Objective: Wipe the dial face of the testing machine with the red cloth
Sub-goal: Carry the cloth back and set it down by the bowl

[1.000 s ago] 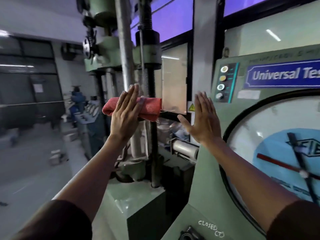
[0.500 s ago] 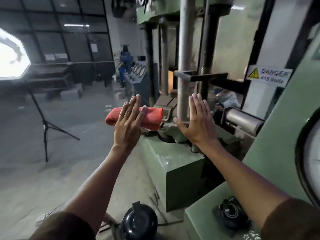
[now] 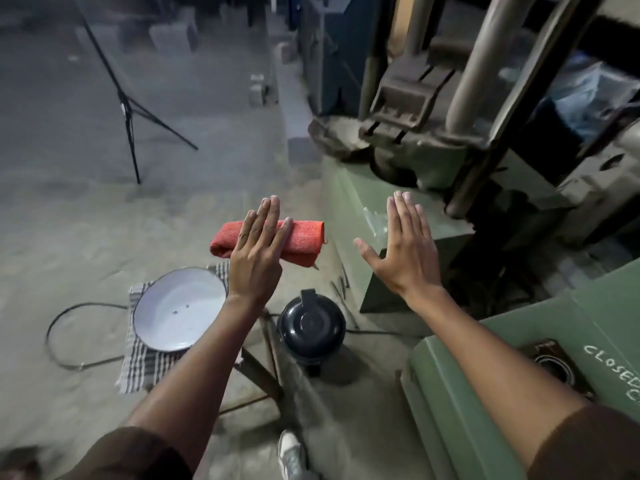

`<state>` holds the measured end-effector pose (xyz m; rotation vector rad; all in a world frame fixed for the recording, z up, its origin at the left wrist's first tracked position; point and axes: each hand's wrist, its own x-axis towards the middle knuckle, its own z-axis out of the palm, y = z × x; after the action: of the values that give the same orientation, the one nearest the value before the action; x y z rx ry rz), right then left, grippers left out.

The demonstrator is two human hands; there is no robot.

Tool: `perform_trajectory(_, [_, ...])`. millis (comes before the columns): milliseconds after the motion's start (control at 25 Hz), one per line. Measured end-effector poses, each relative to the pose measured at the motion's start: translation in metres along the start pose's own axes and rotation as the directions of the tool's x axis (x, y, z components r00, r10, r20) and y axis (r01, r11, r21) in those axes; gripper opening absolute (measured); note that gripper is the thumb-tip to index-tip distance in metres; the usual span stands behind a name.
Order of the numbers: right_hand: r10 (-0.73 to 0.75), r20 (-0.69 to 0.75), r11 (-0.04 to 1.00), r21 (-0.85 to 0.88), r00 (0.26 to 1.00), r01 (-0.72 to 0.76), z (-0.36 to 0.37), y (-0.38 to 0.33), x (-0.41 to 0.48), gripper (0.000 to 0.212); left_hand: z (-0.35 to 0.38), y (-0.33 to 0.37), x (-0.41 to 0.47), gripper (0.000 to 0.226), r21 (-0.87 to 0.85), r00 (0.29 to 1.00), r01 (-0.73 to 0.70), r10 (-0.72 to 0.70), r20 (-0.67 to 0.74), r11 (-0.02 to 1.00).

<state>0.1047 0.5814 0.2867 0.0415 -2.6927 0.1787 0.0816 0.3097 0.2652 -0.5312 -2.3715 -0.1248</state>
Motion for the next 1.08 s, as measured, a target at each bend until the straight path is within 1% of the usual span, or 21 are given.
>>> perform_trajectory(160, [-0.017,0.12,1.0,0.019,0.993,0.015,0.07,-0.016,-0.02,0.099,0.048,-0.02,-0.055,0.08,-0.008,0.982,0.037,-0.034,0.187,0.999])
perform_trajectory(200, [-0.017,0.152,1.0,0.021,0.988,0.014,0.085,-0.019,-0.024,0.099,0.058,-0.024,-0.066,0.079,-0.015,0.973,0.048,-0.043,0.225,0.999])
perform_trajectory(280, [-0.011,0.222,1.0,0.022,0.975,0.006,0.114,-0.026,-0.031,0.099,0.077,-0.031,-0.085,0.069,-0.03,0.959,0.061,-0.05,0.277,0.998])
perform_trajectory(360, [-0.007,0.267,1.0,0.02,0.964,0.002,0.138,-0.033,-0.035,0.1,0.096,-0.038,-0.099,0.064,-0.065,0.948,0.073,-0.049,0.316,0.995])
perform_trajectory(640, [0.014,0.356,0.999,0.026,0.934,-0.025,0.212,-0.045,-0.044,0.099,0.156,-0.053,-0.141,0.061,-0.133,0.901,0.119,-0.051,0.431,0.984])
perform_trajectory(920, [0.021,0.465,1.0,0.001,0.885,-0.024,0.258,-0.03,-0.058,0.1,0.198,-0.051,-0.162,0.071,-0.123,0.858,0.172,-0.087,0.506,0.977])
perform_trajectory(1080, [0.024,0.516,0.999,0.008,0.857,-0.033,0.287,-0.026,-0.057,0.102,0.216,-0.052,-0.178,0.071,-0.107,0.824,0.181,-0.091,0.559,0.978])
